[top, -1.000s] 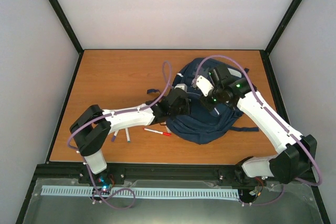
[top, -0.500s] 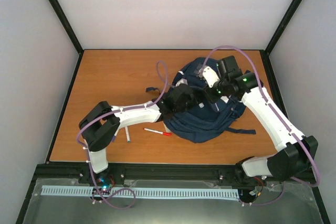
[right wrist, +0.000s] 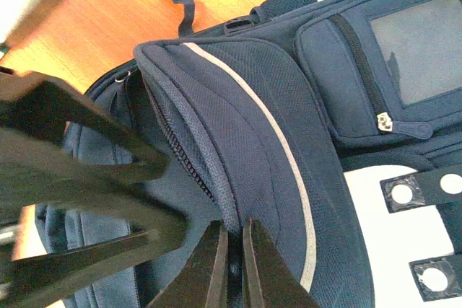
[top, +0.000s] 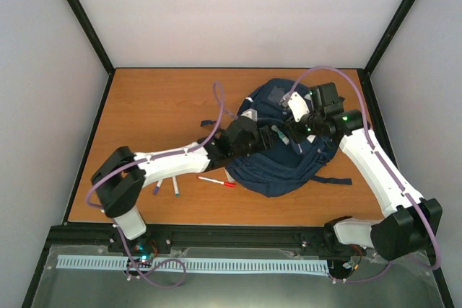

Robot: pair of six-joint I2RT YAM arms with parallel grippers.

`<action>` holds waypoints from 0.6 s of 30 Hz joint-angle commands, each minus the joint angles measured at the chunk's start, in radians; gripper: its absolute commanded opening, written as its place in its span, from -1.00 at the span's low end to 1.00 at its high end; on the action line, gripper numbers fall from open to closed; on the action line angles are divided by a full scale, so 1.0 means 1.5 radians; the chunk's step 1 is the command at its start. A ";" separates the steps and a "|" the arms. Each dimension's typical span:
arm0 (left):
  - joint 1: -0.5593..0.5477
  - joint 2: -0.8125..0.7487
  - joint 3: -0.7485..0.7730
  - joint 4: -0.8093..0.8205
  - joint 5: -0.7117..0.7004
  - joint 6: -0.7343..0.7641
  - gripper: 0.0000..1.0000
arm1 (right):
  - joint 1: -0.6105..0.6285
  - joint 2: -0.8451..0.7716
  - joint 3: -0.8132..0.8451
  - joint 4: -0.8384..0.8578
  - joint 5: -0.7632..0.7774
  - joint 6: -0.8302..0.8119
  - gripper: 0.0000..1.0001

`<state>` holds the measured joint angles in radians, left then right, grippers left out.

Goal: Pack the student bag
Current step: Place the stationery in the student bag, then pick up the stationery from the center of the board.

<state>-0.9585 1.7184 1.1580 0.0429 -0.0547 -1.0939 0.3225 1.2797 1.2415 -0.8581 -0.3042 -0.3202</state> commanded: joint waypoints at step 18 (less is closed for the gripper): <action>0.009 -0.391 -0.218 -0.427 -0.170 0.071 0.55 | -0.104 -0.146 -0.206 0.249 -0.068 0.039 -0.94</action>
<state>-1.0058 1.1717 0.8726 -0.4656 -0.2413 -0.9482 0.2153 1.1027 0.9485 -0.6056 -0.4004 -0.2852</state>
